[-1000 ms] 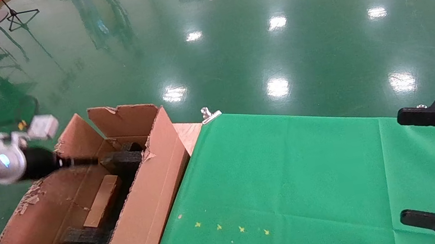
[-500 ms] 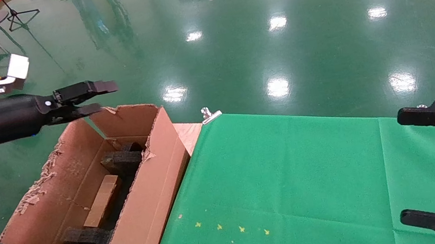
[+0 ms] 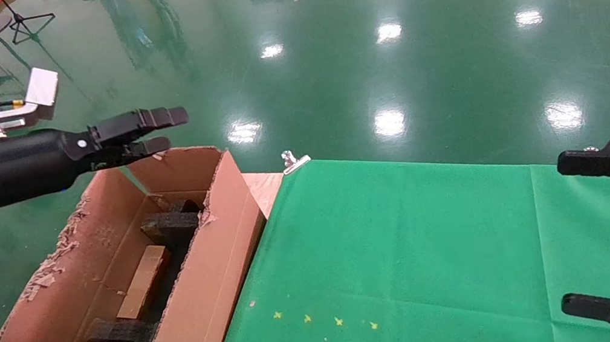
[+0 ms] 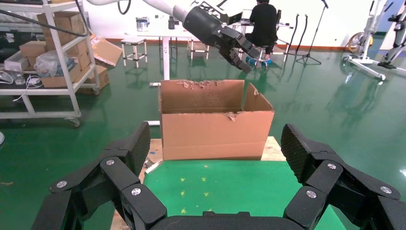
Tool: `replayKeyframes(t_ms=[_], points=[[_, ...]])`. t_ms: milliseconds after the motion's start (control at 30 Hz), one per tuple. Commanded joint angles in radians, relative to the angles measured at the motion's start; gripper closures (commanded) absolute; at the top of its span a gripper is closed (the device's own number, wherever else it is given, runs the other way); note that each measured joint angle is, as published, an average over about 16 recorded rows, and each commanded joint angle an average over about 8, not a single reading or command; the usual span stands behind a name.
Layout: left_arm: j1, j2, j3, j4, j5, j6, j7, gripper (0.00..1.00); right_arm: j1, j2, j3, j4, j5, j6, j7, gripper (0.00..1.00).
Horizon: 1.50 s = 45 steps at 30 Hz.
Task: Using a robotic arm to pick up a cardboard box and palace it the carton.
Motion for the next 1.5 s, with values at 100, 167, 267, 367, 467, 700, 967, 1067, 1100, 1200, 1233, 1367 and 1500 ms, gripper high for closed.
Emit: replayKeyframes(t_ms=[100, 167, 267, 367, 467, 700, 967, 1067, 1100, 1200, 1233, 1367, 1500], points=[[0.049, 0.000, -0.018, -0.076, -0.039, 0.000, 0.043, 0.00, 0.000, 0.000, 0.000, 0.000, 0.000, 0.000, 0.000, 0.00], [0.073, 0.000, -0.027, -0.113, -0.059, 0.000, 0.064, 0.00, 0.000, 0.000, 0.000, 0.000, 0.000, 0.000, 0.000, 0.00], [0.109, 0.000, -0.040, -0.169, -0.088, -0.001, 0.096, 0.00, 0.000, 0.000, 0.000, 0.000, 0.000, 0.000, 0.000, 0.00], [0.145, 0.000, -0.053, -0.223, -0.116, -0.001, 0.126, 0.00, 0.000, 0.000, 0.000, 0.000, 0.000, 0.000, 0.000, 0.00], [0.181, 0.001, -0.067, -0.279, -0.145, -0.001, 0.158, 0.00, 0.000, 0.000, 0.000, 0.000, 0.000, 0.000, 0.000, 0.00], [0.264, 0.001, -0.097, -0.407, -0.212, -0.002, 0.230, 0.00, 0.000, 0.000, 0.000, 0.000, 0.000, 0.000, 0.000, 0.00], [0.358, 0.001, -0.132, -0.552, -0.288, -0.002, 0.313, 0.00, 0.000, 0.000, -0.001, 0.000, 0.000, 0.000, 0.000, 0.00], [0.395, 0.001, -0.145, -0.609, -0.317, -0.002, 0.345, 0.00, 0.000, 0.000, -0.001, 0.000, 0.000, 0.000, 0.000, 0.00], [0.406, 0.001, -0.150, -0.627, -0.327, -0.002, 0.355, 0.00, 0.000, 0.000, -0.001, 0.000, 0.000, 0.000, 0.000, 0.00], [0.443, 0.001, -0.163, -0.683, -0.356, -0.003, 0.387, 0.00, 0.000, 0.000, -0.001, 0.000, 0.000, 0.000, 0.000, 0.00], [0.455, 0.001, -0.168, -0.702, -0.366, -0.003, 0.398, 0.00, 0.000, 0.000, -0.001, 0.000, 0.000, 0.000, 0.000, 0.00], [0.504, 0.002, -0.186, -0.777, -0.406, -0.003, 0.441, 0.00, 0.000, 0.000, -0.001, 0.000, 0.000, 0.000, 0.000, 0.00], [0.553, 0.002, -0.204, -0.853, -0.445, -0.003, 0.483, 0.00, 0.000, 0.000, -0.001, 0.000, 0.001, 0.000, 0.000, 0.00]])
